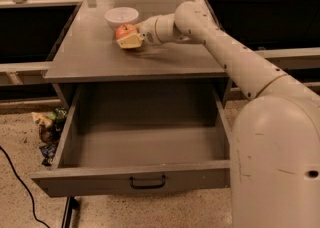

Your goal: Place apple into top drawer

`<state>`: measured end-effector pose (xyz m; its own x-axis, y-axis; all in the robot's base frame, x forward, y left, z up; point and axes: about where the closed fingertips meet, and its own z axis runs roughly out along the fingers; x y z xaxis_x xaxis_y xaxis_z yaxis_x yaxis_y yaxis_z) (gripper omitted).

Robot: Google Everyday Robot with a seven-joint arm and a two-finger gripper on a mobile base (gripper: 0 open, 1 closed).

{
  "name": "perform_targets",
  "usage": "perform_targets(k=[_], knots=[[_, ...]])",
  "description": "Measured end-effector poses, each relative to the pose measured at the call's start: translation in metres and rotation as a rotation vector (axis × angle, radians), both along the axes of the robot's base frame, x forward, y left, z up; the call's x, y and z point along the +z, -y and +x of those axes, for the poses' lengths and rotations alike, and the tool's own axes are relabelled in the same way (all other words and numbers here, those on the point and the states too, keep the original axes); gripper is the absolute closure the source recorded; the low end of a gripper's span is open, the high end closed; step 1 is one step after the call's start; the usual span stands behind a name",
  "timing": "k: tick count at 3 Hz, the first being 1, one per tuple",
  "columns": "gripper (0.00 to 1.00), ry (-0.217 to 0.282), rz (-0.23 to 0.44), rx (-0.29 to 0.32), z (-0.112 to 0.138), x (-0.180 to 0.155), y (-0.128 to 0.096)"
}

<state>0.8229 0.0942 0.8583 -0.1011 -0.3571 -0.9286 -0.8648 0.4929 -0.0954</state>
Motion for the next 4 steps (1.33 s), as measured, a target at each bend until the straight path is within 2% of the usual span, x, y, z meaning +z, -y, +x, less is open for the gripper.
perform_targets(k=[1, 2, 3, 4], knots=[[0.65, 0.024, 0.003, -0.001, -0.008, 0.010, -0.004], [0.89, 0.090, 0.002, -0.006, -0.026, 0.037, 0.001], [1.00, 0.091, 0.002, -0.005, -0.027, 0.038, 0.001], [1.00, 0.091, 0.002, -0.004, -0.027, 0.038, 0.001]])
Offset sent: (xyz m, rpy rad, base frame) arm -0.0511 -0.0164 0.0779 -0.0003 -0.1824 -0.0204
